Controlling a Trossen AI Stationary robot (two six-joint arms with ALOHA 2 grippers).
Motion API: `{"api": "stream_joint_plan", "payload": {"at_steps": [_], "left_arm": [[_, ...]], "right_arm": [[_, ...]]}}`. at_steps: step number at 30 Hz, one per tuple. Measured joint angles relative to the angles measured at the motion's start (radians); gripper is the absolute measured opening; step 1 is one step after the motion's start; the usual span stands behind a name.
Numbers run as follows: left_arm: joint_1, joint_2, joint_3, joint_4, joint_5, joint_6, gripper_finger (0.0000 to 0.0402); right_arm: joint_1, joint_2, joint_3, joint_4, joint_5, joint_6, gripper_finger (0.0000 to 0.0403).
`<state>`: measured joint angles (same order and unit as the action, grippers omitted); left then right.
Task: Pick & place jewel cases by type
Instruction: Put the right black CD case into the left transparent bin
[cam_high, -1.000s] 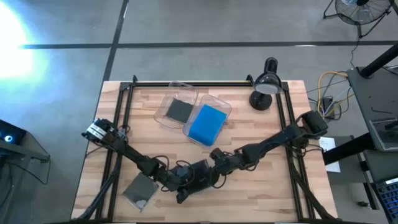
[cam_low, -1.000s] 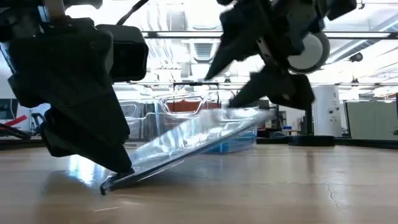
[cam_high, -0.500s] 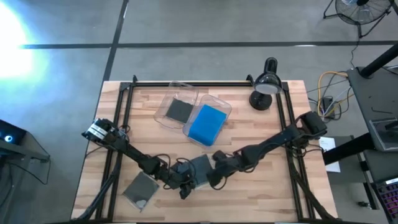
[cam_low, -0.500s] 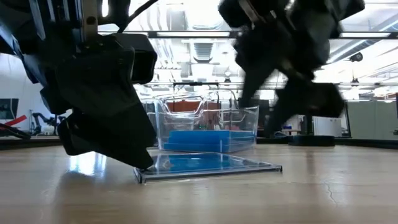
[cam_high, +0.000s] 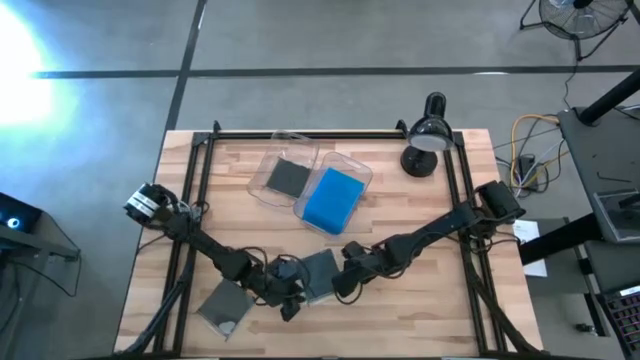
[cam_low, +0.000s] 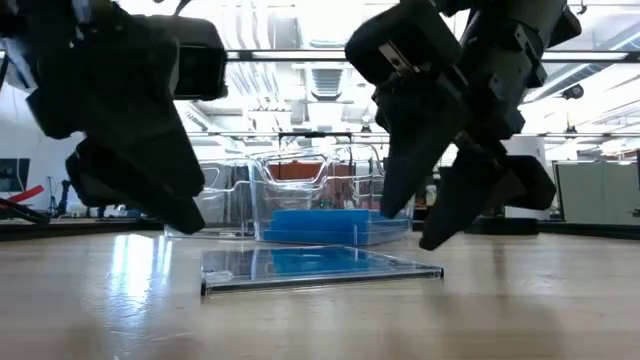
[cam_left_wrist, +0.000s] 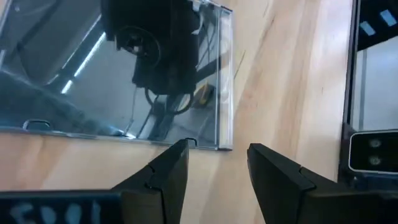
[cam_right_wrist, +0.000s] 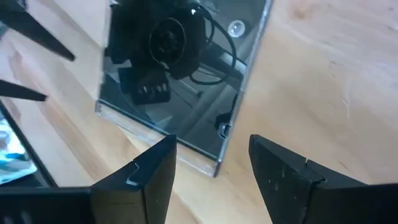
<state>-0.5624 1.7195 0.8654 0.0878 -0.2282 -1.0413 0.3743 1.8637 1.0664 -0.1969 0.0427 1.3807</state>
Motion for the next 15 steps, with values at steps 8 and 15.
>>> {"api": "stream_joint_plan", "payload": {"at_steps": [8,15], "left_arm": [[-0.016,0.046,-0.012,-0.027,-0.031,-0.045,0.0147],[-0.012,0.076,-0.015,0.000,-0.037,-0.003,0.0147]], "right_arm": [[-0.041,0.002,-0.014,-0.002,0.035,0.000,0.0196],[-0.071,0.003,-0.038,0.064,0.031,-0.051,0.0196]]}}
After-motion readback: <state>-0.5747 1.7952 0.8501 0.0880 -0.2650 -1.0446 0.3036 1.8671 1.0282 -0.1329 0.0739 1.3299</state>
